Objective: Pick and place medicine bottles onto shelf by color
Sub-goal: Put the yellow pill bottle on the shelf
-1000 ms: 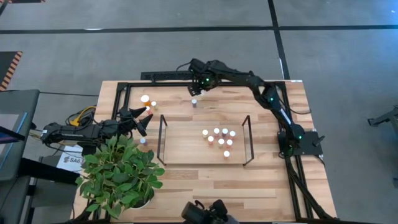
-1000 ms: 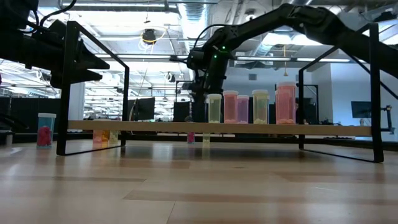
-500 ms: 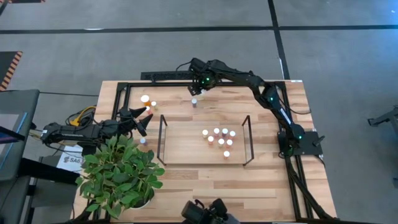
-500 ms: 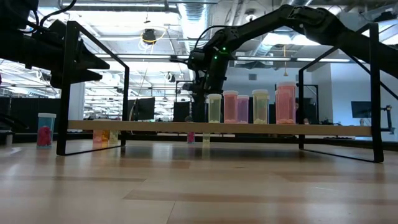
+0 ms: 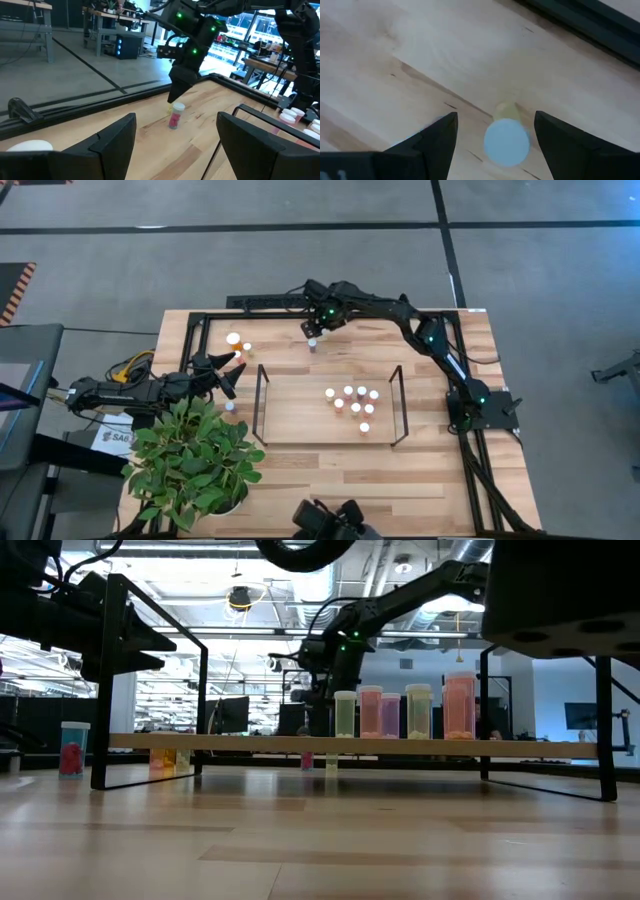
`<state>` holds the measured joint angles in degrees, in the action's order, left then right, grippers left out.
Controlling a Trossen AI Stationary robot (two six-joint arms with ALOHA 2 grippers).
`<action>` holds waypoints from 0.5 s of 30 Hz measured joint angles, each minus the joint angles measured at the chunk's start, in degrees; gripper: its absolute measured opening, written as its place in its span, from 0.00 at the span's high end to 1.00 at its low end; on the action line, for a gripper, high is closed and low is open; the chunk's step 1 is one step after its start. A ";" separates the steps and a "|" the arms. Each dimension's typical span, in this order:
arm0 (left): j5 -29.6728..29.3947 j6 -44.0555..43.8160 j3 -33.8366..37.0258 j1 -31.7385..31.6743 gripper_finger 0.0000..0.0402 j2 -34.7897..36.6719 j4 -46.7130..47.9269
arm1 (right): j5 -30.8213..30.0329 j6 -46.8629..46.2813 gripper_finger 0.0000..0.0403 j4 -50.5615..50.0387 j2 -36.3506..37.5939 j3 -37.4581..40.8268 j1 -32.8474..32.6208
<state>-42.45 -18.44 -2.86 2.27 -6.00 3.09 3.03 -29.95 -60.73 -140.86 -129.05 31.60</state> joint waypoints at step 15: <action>-0.01 0.00 0.01 -0.01 0.34 0.00 0.02 | 0.00 -2.60 0.29 -2.00 0.00 0.00 0.17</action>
<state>-42.46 -18.44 -2.86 2.27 -6.00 3.11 3.02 -32.56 -62.73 -140.86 -129.05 31.77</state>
